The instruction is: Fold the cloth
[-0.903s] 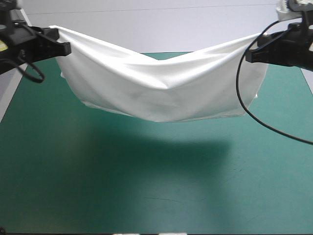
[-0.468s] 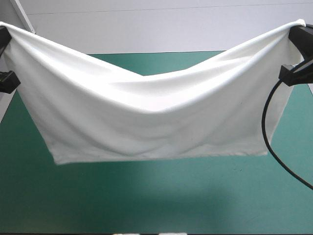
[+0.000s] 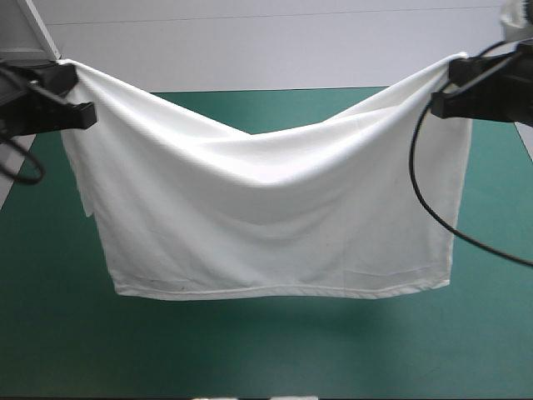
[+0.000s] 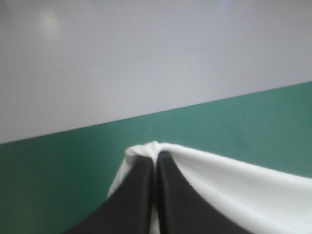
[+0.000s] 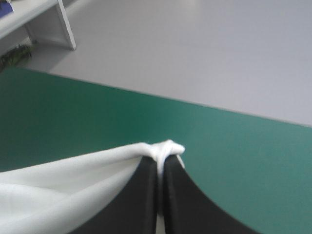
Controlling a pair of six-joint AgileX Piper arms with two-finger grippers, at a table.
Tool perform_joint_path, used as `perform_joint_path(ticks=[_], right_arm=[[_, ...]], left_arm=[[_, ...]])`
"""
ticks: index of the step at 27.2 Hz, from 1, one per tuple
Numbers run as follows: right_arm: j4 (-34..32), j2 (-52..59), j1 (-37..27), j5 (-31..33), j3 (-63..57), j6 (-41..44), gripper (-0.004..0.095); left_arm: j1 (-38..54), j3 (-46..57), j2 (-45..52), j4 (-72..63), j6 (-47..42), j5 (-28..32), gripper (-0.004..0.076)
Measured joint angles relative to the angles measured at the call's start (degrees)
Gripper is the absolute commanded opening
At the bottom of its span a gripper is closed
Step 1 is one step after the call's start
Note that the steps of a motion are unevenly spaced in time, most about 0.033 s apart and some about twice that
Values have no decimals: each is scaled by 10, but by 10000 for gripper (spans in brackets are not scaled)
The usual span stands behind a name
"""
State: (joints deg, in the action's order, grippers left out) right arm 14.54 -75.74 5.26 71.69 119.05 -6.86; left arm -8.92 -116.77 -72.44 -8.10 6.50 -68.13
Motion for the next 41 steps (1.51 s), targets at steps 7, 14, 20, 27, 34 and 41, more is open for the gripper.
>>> perform_joint_path(ticks=[7, 14, 20, 27, 34, 41], right_arm=[[-7, -160, 0, -86, -7, -10, -19], [-12, -276, 0, -132, 112, -28, -19], [-27, -323, 0, -97, 157, -23, -19], [-28, -384, 0, -4, 84, 26, -19], [-34, -342, 0, -19, -192, 39, -19], [-35, -120, 0, -137, -585, 28, -19]], left_arm=[[0, 4, -188, 47, -20, 110, -8], [0, -151, -346, 50, -27, 165, -8], [0, -237, -417, 52, -33, 124, -8], [0, -225, -491, 54, -81, -29, -8], [-1, -25, -476, 22, -83, -31, -8], [-1, 459, -246, -7, -71, 150, -8]])
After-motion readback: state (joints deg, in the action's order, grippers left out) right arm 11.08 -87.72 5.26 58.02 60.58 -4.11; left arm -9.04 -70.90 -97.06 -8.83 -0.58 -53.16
